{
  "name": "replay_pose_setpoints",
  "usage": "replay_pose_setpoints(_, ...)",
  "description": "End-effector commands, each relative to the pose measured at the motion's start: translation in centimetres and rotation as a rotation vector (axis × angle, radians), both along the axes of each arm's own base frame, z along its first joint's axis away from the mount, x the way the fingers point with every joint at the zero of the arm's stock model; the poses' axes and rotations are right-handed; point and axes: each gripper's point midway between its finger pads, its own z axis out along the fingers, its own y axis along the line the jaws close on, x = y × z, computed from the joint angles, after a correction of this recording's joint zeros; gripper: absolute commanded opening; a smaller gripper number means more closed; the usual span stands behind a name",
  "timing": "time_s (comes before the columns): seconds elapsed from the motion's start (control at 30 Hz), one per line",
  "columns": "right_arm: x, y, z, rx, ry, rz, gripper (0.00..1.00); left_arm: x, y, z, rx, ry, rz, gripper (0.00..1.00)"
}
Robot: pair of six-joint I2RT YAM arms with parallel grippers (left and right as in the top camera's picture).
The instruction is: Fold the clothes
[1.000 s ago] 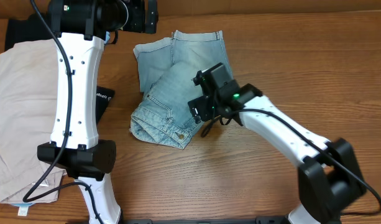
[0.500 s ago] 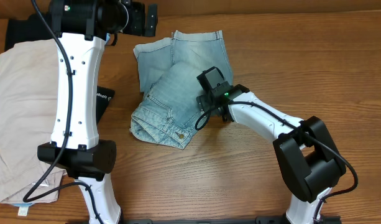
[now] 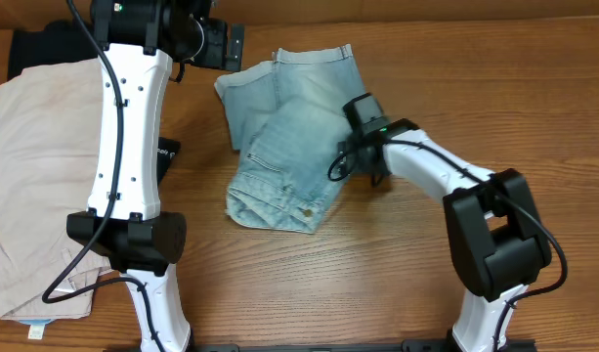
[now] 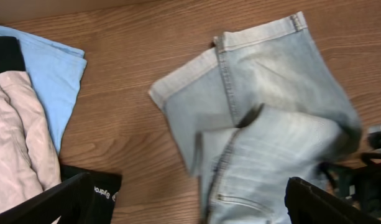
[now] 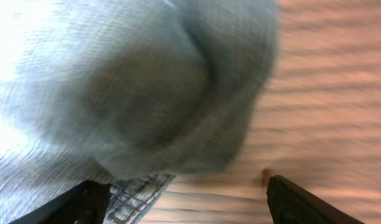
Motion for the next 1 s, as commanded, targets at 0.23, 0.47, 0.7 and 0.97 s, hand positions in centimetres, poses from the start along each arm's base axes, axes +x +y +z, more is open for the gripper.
replay_pose_setpoints(0.23,-0.5,-11.7,0.4,0.059,0.179,-0.317,0.84,0.1,0.2,-0.3,0.027,0.002,-0.010,1.00)
replay_pose_setpoints(0.47,1.6,-9.8,8.7,0.195,0.129,-0.142,0.82,0.6,0.1,-0.7,0.026,-0.001,-0.010,1.00)
replay_pose_setpoints(0.7,-1.0,-0.6,13.1,0.196,0.113,0.084,0.84,1.5,0.4,-2.8,0.027,0.040,0.005,1.00)
replay_pose_setpoints(0.97,-4.8,10.0,11.3,0.112,0.084,0.274,0.84,2.7,4.5,-5.5,0.023,0.098,0.108,1.00)
